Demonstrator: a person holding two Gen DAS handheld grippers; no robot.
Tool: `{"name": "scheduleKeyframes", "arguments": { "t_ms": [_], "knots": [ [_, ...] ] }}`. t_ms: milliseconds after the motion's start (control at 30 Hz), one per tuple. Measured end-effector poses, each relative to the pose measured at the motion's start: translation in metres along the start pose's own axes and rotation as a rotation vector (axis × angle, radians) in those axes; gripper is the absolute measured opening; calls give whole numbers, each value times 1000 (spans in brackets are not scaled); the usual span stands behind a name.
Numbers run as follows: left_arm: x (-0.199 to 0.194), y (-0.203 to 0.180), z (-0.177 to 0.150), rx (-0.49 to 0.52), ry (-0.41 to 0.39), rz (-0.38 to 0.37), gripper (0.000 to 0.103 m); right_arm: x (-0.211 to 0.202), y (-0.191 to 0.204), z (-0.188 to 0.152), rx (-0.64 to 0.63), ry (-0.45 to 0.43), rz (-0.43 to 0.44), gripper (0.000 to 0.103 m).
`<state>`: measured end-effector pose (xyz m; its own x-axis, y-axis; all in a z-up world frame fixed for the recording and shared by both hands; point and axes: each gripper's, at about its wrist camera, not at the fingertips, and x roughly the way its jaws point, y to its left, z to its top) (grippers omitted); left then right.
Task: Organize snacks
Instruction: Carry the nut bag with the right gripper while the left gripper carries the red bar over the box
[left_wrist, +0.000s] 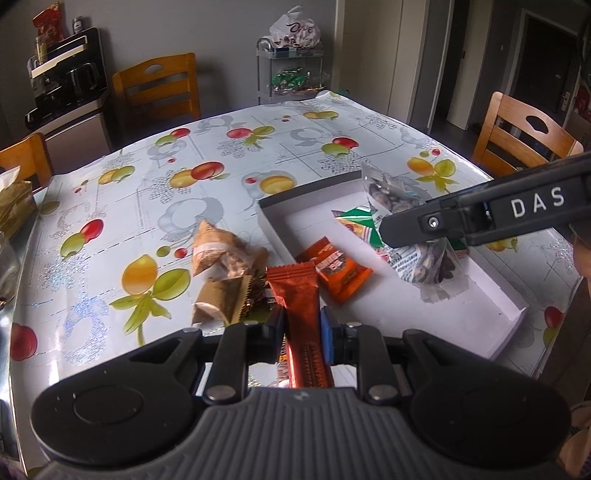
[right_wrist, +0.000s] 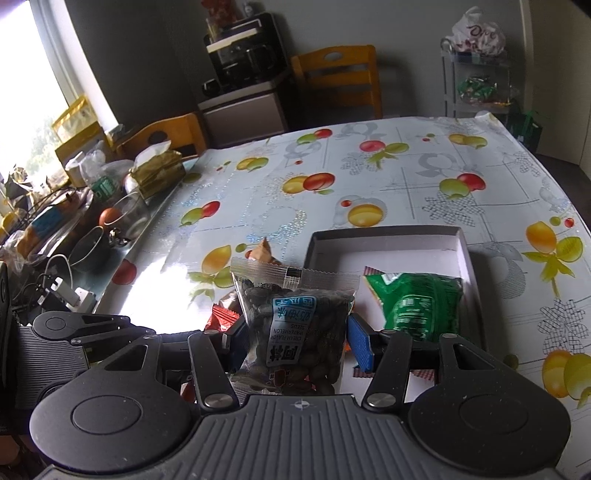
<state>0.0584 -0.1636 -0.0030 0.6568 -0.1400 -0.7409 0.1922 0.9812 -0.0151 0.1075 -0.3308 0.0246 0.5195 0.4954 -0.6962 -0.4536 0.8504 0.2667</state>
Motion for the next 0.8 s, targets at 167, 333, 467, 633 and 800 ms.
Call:
{"name": "scheduleKeyframes", "arguments": {
  "t_ms": [167,333,467,633,800],
  "knots": [
    [5,-11,5,25,-1,-26,18,-4,-13,-3,26,-3,-21,55],
    [12,-23,10,48,-1,-52,18,-9,-27,-6,48,-5,-44,55],
    [17,-33,14,65,2,-75,18,-12,-37,-8,62,-1,-65,55],
    [27,-46,17,84,20,-103,18,-11,-55,-16,96,27,-95,55],
    [38,-60,17,106,43,-123,18,-9,-72,-25,133,60,-113,55]
  ]
}}
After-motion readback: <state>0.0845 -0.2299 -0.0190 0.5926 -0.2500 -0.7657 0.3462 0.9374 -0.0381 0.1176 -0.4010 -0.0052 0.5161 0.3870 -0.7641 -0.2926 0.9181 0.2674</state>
